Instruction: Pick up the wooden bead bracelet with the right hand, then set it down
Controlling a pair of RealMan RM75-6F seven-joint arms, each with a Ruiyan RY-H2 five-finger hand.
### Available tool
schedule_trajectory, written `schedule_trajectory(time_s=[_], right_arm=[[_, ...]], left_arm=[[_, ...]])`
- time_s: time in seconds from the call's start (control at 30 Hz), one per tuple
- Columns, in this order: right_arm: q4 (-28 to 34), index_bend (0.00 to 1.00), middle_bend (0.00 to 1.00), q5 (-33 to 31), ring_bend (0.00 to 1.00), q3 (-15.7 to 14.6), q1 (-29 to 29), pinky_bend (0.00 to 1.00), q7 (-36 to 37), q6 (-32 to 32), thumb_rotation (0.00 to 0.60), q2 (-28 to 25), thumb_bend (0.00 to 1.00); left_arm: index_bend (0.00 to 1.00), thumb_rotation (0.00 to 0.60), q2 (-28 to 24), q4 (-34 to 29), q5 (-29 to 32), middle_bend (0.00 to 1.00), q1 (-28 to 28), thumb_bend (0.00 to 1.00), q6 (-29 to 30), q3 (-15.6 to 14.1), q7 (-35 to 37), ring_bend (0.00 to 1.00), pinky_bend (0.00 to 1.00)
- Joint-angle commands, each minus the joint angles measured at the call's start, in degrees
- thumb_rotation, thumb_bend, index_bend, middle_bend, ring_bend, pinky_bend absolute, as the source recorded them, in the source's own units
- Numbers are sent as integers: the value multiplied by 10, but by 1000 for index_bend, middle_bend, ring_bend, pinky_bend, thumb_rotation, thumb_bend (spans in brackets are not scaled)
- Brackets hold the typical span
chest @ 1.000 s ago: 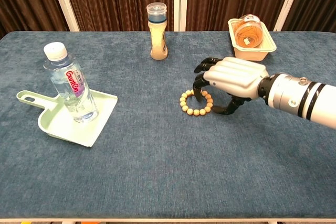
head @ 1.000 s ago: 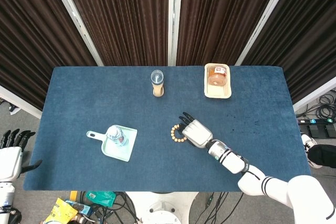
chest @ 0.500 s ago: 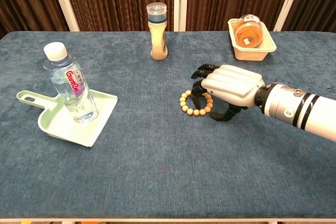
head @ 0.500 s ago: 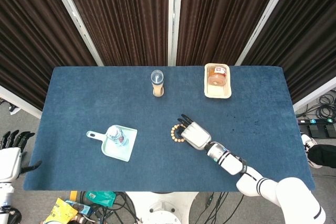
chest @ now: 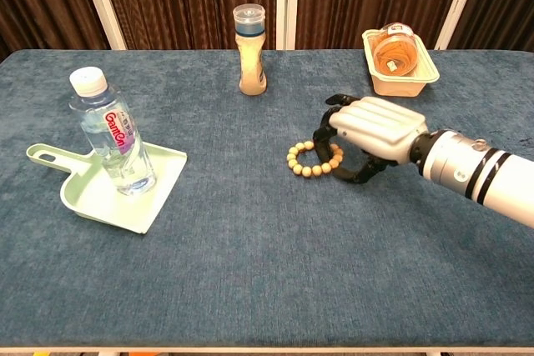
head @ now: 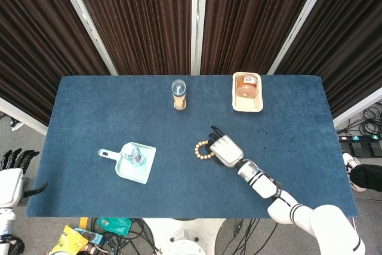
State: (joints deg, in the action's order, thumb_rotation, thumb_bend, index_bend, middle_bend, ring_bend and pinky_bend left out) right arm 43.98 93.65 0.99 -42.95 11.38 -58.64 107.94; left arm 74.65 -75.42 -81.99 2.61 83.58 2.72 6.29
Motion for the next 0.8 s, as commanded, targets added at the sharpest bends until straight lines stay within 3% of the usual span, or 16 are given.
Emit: schedule_trajectory(time_s=[0.03,0.2,0.33,0.53,0.67,0.8], right_arm=[[105,776,491,-80,225,51,26,69,155,16,600,-64,395],[266,785,516,-170,233,99,49,71,371,98,600,-180,418],[358,771,520,-202,233,120,66,56,541,169,600,-256,440],[436,681,498,-126,201,118,96,0,832,220,600,-325,451],[451,675,497,-37,200,89,93,0,1022,209,571,-353,451],[425,643,495,70,198,33,65,0,1210,148,548,-367,452]], left_arm=[[196,600,1,2,-1,157,1,41,-2,0,1,57,21],[195,600,3,1,-4,157,6,41,-6,0,0,57,20],[193,600,2,-2,-5,157,9,40,-9,0,-4,57,20],[191,600,-2,-9,-7,157,14,40,-14,1,-11,57,20],[191,600,-5,-13,-7,157,15,40,-15,0,-11,57,20],[191,600,-7,-18,-11,157,18,40,-19,-2,-3,57,21]])
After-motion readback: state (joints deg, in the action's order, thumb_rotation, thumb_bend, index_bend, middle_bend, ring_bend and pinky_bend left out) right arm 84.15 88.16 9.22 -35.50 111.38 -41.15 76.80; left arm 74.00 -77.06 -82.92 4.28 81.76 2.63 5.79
